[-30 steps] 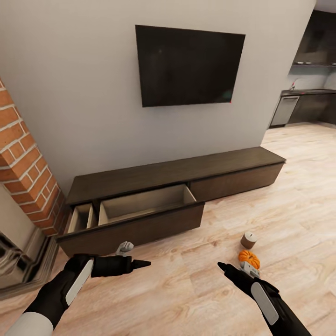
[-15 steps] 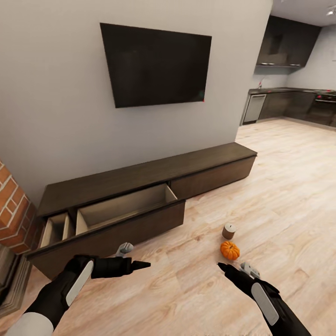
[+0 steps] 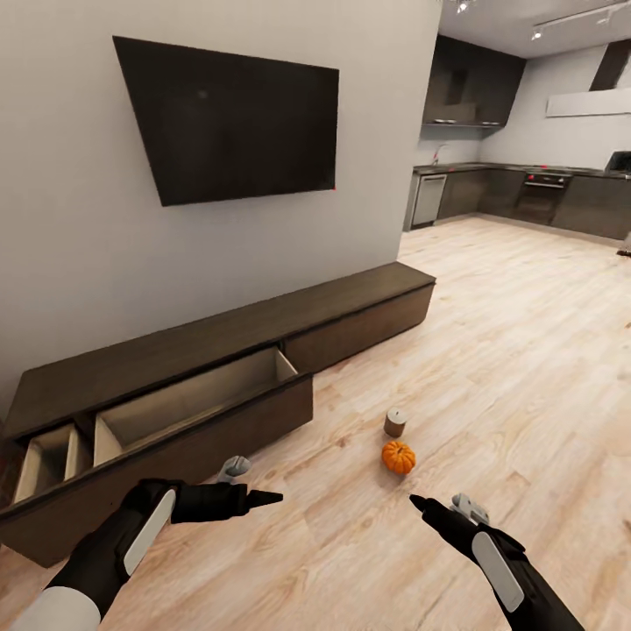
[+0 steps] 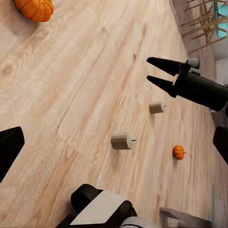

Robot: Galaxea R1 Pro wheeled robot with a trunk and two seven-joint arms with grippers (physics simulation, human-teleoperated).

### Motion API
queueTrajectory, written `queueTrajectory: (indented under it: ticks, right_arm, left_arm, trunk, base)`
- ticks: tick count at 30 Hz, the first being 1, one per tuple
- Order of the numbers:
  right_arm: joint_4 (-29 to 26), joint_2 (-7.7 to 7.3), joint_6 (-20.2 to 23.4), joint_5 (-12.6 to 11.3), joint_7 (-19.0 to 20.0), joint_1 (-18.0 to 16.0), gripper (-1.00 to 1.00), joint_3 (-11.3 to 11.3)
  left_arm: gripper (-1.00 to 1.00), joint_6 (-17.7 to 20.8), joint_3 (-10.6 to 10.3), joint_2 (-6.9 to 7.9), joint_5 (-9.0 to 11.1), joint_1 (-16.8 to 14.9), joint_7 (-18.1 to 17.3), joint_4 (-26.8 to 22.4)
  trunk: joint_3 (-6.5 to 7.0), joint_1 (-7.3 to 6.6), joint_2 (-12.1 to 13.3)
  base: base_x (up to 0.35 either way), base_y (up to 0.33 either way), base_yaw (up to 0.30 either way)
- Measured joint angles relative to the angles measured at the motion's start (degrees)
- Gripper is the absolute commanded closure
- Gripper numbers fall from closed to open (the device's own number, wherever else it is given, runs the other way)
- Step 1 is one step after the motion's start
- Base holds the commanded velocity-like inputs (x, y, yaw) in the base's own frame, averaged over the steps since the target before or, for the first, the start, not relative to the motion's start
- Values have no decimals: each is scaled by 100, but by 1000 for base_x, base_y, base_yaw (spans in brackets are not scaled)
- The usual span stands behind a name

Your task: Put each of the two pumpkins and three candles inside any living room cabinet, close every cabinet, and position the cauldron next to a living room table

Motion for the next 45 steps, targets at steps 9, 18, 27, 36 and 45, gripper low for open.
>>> queueTrajectory:
  ticks: [9, 18, 27, 36, 45]
  right_arm:
    - [69, 0, -107, 1, 5, 0, -100, -1]
    - [90, 0, -139, 2, 6, 0, -100, -1]
    - [91, 0, -148, 2, 6, 0, -100, -1]
    - [98, 0, -149, 2, 4, 0, -100, -1]
    - [100, 0, -150, 2, 0, 0, -100, 2]
  left_arm:
    - [-100, -41, 0, 1, -9, -3, 1, 0]
    - [-100, -44, 0, 1, -11, 0, 1, 0]
    - [-100, -44, 0, 1, -18, -1, 1, 0]
    - [-100, -45, 0, 1, -18, -2, 1, 0]
    - [-100, -44, 0, 1, -15, -1, 1, 0]
  trunk:
    - [0, 0, 0]
    - [0, 0, 0]
    - [0, 0, 0]
    - [0, 0, 0]
    - [0, 0, 0]
  base:
    - [0, 0, -294]
    - [0, 0, -294]
    - [0, 0, -294]
    - [0, 0, -294]
    - [0, 0, -294]
